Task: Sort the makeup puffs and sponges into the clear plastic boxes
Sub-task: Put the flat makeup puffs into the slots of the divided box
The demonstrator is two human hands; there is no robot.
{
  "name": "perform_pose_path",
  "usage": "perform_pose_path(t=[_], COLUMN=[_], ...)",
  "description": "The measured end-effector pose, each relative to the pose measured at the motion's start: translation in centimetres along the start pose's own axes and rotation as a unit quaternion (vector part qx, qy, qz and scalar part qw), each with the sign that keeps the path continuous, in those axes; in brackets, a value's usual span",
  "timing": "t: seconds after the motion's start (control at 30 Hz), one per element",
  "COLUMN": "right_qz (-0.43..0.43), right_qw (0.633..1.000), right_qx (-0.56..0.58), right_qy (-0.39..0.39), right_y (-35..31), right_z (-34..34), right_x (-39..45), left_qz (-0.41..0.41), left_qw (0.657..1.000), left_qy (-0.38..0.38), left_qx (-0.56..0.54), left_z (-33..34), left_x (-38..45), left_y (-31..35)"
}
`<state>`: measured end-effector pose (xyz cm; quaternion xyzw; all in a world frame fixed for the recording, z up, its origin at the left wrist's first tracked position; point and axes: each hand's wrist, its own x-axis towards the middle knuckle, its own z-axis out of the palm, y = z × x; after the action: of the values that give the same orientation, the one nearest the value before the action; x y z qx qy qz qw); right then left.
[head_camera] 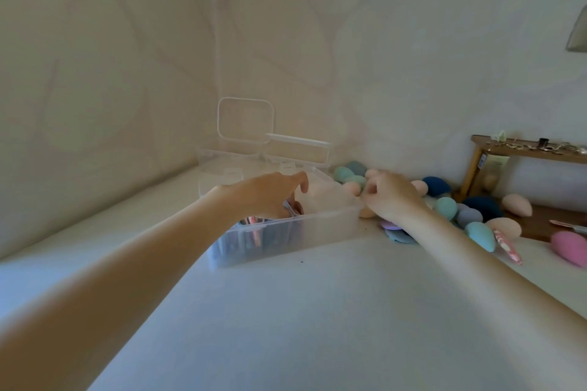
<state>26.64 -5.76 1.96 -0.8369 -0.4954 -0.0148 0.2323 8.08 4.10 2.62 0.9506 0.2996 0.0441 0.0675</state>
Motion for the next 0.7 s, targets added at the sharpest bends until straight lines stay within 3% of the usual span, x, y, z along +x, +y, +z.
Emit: perform_pose_path(t=[0.13, 0.33, 0.43, 0.57, 0.7], right_qz=[0.049, -0.017, -0.028, 0.036, 0.032], right_qw=[0.977, 0.956, 0.965, 0.99, 0.998], right_qx=[-0.189, -0.28, -0.255, -0.137, -0.046], right_qy=[-0.079, -0.09, -0.048, -0.016, 0.01], right_y=[1.2, 2.2, 2.5, 2.6, 2.4], right_z=[0.2, 1.3, 1.5, 0.9, -0.2], right_x=[-1.2, -1.6, -1.5, -1.2, -1.1], left_qz=[-0.001, 0.01, 0.01, 0.003, -0.022], left_qw=[1.0, 0.999, 0.999, 0.998, 0.999], left_qy=[-0.004, -0.005, -0.015, -0.019, -0.028], left_qx=[0.0, 0.031, 0.027, 0.054, 0.029], left_z=[0.1, -0.4, -0.5, -0.5, -1.0], left_x=[-0.1, -0.7, -0.8, -0.6, -0.7], left_y=[0.1, 0.7, 0.8, 0.9, 1.4])
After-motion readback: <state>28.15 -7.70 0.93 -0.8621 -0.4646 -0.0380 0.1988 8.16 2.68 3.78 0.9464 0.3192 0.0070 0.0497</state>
